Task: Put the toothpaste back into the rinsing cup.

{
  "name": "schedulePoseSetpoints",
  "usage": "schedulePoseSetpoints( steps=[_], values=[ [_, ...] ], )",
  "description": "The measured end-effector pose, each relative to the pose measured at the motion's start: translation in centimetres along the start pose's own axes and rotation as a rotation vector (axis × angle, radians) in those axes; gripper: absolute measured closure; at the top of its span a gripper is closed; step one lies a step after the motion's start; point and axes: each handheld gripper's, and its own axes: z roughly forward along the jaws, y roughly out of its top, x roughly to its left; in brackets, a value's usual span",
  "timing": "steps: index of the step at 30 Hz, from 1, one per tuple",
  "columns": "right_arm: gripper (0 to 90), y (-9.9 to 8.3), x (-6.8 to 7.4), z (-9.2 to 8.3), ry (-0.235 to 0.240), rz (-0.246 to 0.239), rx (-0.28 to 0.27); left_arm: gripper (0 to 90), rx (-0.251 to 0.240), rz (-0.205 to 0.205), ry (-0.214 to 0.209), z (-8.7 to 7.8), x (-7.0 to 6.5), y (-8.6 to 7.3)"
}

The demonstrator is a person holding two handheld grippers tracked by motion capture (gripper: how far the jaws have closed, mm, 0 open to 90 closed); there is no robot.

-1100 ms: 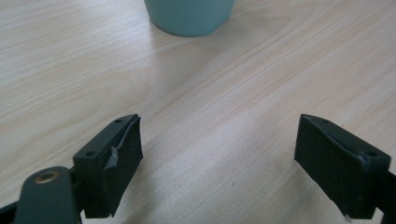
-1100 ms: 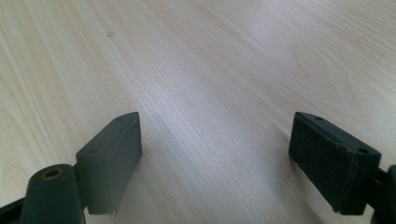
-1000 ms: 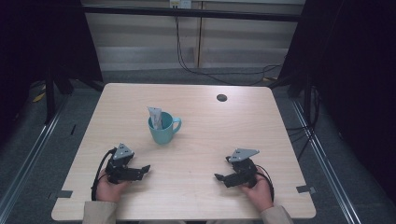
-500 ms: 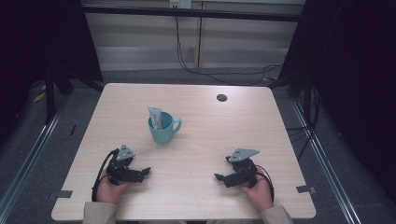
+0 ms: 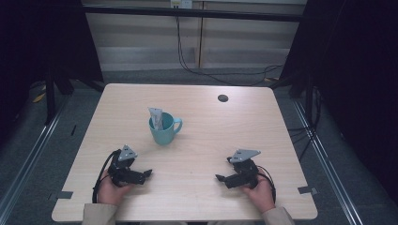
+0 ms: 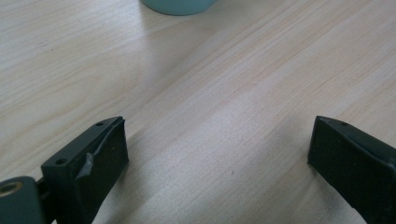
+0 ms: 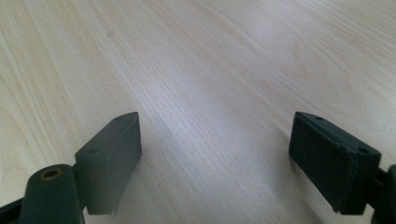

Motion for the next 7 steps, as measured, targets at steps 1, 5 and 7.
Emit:
schedulePoseSetpoints(
  steps=[1, 5, 7],
  values=[
    [16.4, 0.0, 0.01, 0.0, 0.0, 0.001, 0.001, 4.3, 0.0, 0.0, 0.0, 0.0, 0.0, 0.0],
    [16.4, 0.0, 0.01, 0.0, -0.001, 0.0, 0.001, 4.2, 0.0, 0.0, 0.0, 0.0, 0.0, 0.0],
    [16.3, 0.0, 0.01, 0.0, 0.0, 0.001, 0.001, 4.2, 0.001, 0.0, 0.0, 0.01, 0.0, 0.0]
  ],
)
